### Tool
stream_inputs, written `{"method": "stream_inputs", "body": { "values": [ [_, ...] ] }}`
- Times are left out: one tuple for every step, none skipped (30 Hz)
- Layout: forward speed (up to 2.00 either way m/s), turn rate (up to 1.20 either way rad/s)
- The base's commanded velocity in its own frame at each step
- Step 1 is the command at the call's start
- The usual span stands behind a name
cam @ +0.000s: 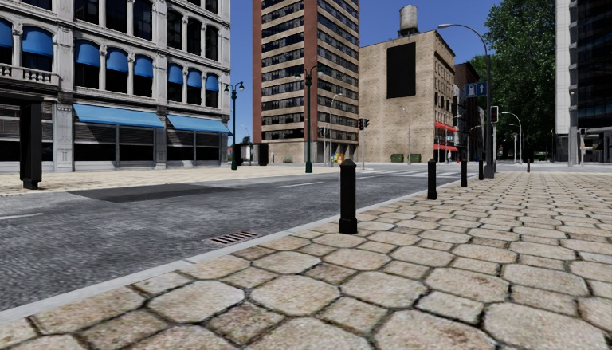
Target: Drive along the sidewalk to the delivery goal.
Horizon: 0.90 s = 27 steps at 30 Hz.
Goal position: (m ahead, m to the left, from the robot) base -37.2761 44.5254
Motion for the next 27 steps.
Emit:
{"method": "stream_inputs", "body": {
  "values": [
    [0.0, 0.0],
    [0.0, 0.0],
    [0.0, 0.0],
    [0.0, 0.0],
    [0.0, 0.0],
    [0.0, 0.0],
    [0.0, 0.0],
    [0.0, 0.0],
    [0.0, 0.0],
    [0.0, 0.0],
    [0.0, 0.0],
    [0.0, 0.0],
    [0.0, 0.0],
    [0.0, 0.0],
    [0.0, 0.0],
    [0.0, 0.0],
    [0.0, 0.0],
    [0.0, 0.0],
    [0.0, 0.0],
    [0.0, 0.0],
    [0.0, 0.0],
    [0.0, 0.0],
    [0.0, 0.0],
    [0.0, 0.0],
    [0.0, 0.0],
    [0.0, 0.0],
    [0.0, 0.0]
  ]
}}
